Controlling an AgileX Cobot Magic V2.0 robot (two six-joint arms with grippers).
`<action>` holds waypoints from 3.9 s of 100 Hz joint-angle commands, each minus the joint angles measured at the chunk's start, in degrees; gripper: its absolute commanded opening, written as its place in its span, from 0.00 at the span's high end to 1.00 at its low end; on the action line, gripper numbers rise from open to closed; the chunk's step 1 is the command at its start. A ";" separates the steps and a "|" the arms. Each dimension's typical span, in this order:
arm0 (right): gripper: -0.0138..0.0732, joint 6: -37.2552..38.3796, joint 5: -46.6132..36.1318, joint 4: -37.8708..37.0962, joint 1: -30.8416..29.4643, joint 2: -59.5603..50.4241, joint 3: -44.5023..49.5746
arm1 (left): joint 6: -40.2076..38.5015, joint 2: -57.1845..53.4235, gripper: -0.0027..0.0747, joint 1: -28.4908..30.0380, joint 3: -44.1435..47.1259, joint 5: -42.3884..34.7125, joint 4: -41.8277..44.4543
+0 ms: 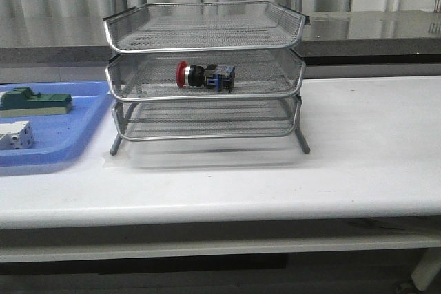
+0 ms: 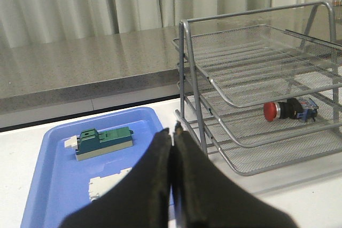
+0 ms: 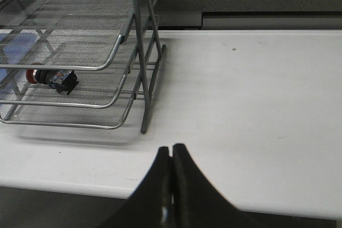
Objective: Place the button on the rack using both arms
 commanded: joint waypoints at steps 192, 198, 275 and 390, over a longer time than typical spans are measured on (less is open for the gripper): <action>0.91 17.52 -27.64 -14.79 -0.27 -31.60 36.06 | -0.68 0.44 0.99 -0.03 -1.47 -4.68 -0.66; 0.91 17.52 -27.66 -14.79 -0.27 -31.60 35.96 | -0.68 0.44 0.99 -0.03 -1.47 -4.68 -0.66; 0.91 17.52 -27.30 -14.79 -0.27 -31.60 35.96 | -0.68 0.44 0.99 -0.03 -1.47 -4.68 -0.66; 0.91 17.52 -27.30 -14.79 -0.27 -31.60 35.96 | -13.92 -1.17 0.99 0.07 5.11 -4.68 14.75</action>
